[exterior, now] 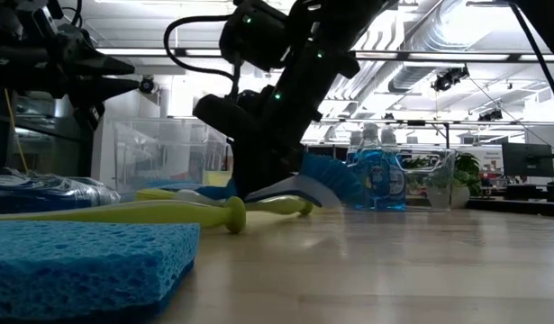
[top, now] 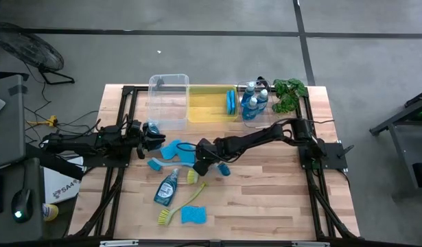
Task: Pick & Place Kitchen Sink Supplies
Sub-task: Put the blue dish brush into the white bin
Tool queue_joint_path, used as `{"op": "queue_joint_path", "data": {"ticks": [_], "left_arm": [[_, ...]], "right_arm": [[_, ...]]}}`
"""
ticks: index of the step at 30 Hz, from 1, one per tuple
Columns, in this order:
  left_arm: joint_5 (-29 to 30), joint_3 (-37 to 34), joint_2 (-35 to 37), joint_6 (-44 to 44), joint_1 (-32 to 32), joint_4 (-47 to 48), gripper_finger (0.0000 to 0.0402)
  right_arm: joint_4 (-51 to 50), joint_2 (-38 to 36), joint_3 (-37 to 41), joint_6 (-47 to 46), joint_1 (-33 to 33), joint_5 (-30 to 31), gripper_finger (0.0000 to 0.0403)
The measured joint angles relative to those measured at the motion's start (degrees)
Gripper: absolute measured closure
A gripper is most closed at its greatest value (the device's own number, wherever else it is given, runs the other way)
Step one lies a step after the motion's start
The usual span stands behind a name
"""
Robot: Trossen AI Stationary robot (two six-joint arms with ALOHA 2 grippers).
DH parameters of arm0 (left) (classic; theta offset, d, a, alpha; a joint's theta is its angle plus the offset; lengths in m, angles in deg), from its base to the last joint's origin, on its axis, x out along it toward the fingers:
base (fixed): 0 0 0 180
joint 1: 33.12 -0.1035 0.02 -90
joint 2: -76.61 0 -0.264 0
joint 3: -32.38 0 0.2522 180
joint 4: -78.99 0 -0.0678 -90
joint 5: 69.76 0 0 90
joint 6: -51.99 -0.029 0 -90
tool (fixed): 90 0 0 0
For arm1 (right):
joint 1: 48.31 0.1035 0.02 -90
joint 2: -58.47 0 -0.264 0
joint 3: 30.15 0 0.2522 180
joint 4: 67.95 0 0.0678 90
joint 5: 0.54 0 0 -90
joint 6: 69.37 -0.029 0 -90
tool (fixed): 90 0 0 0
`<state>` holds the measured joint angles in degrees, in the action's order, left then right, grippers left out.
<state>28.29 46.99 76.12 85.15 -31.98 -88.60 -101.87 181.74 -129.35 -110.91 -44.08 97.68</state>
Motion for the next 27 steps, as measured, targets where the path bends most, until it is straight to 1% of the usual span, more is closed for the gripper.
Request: {"op": "queue_joint_path", "data": {"ticks": [6, 12, 16, 19, 27], "left_arm": [[-0.1, 0.0, 0.0, 0.1, 0.0, 0.0, 0.0296], [-0.1, 0.0, 0.0, 0.3, 0.0, -0.4, 0.0296], [-0.1, 0.0, 0.0, 3.3, 0.0, -1.1, 0.0296], [0.0, 0.0, 0.0, 4.7, 0.0, -1.1, 0.0296], [-0.3, 0.0, 0.0, 4.8, 0.0, -1.6, 0.0296]], "right_arm": [[-1.8, -3.0, 0.1, 1.0, -0.1, 3.5, 0.0359], [-3.7, -5.8, 0.1, 2.0, -0.2, 5.7, 0.0359], [-5.4, -7.0, 0.1, 2.0, -0.2, 7.6, 0.0359], [-6.2, -7.7, 0.1, 2.2, -0.2, 8.0, 0.0359], [-7.2, -8.8, 0.1, 2.2, 0.2, 8.0, 0.0359]]}}
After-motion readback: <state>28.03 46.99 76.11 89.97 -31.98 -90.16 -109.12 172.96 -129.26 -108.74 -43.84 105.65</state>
